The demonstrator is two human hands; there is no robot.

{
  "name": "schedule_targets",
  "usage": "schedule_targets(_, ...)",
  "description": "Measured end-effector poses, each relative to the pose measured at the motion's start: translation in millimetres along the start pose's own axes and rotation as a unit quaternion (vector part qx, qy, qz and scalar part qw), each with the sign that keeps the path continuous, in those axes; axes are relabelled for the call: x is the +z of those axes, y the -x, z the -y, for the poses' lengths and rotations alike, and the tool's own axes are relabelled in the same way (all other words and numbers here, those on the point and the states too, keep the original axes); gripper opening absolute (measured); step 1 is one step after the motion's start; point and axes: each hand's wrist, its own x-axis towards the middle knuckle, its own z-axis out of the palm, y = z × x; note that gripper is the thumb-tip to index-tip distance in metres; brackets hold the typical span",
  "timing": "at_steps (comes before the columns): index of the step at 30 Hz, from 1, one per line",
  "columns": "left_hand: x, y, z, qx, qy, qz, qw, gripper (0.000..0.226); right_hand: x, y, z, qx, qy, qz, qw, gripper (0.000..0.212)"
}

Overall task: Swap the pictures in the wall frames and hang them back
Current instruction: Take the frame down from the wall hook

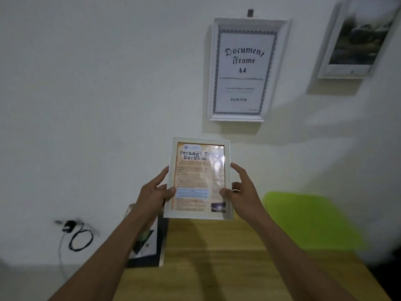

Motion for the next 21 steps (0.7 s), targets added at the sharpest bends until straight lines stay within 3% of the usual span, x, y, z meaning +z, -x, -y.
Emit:
schedule_targets(5,4,9,66,-0.066,-0.023,0.053,0.996,0.081,24,26,-78,0.115,-0.004,-0.011,0.993,0.072)
schedule_targets(9,8,10,107,-0.080,-0.052,0.041,0.995,0.077,45,36,-128,0.205,-0.038,0.005,0.978,0.054)
schedule_targets(14,29,21,130,-0.060,-0.110,0.059,0.990,0.065,64,37,-148,0.224,-0.007,0.056,0.973,0.037)
schedule_targets(21,65,32,150,-0.023,-0.134,0.115,0.984,0.069,70,29,-131,0.243,-0.093,0.079,0.962,0.069)
